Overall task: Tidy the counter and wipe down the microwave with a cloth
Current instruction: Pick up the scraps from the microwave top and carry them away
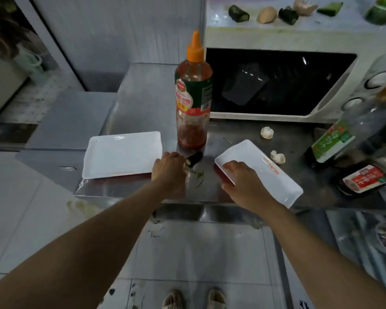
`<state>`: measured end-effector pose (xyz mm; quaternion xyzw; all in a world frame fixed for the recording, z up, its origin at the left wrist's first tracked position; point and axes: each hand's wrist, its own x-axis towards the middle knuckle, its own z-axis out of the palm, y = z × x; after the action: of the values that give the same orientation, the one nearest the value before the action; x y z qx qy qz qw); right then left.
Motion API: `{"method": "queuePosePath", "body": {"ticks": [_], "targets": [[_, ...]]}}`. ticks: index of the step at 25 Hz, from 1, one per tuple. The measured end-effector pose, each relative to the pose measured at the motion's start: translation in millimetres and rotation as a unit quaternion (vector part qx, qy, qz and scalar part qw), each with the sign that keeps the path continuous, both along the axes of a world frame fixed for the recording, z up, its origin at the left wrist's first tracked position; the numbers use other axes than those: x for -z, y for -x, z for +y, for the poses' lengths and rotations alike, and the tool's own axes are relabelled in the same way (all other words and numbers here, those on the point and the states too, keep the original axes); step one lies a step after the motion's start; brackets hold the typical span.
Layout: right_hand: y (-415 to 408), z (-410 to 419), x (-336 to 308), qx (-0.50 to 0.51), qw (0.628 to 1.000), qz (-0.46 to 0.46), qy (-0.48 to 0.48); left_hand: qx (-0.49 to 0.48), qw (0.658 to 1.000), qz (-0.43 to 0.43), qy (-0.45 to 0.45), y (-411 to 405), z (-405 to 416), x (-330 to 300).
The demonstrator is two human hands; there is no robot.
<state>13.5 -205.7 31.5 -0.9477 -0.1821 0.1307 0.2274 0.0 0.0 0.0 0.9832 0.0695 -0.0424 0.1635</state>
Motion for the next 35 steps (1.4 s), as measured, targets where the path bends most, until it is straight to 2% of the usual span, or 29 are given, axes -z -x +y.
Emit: {"method": "queuePosePath", "body": {"ticks": [6, 12, 20, 26, 31, 35], "targets": [[-16.2, 0.5, 13.6, -0.014, 0.998, -0.066, -0.012, -0.012, 0.998, -0.026, -0.059, -4.2, -6.0, 14.4], [-24.7, -3.5, 20.5, -0.010, 0.997, -0.056, -0.052, -0.023, 0.996, -0.006, -0.081, -9.4, -13.0, 11.5], [-28.5, -9.1, 30.3, -0.001, 0.997, -0.036, -0.072, -0.095, 0.995, 0.020, -0.004, 1.8, -31.9, 6.2], [-31.3, -12.3, 31.1, -0.001, 0.996, -0.024, -0.088, -0.102, 0.994, 0.033, -0.005, 5.9, -48.9, 10.9], [-38.0, -15.4, 31.9, -0.017, 0.995, -0.035, -0.095, -0.161, 0.986, -0.007, 0.043, 2.1, -61.0, 15.2], [-38.5, -18.4, 33.6, -0.013, 0.996, -0.030, -0.086, -0.172, 0.983, -0.011, 0.057, -1.0, -65.6, 14.5]]}}
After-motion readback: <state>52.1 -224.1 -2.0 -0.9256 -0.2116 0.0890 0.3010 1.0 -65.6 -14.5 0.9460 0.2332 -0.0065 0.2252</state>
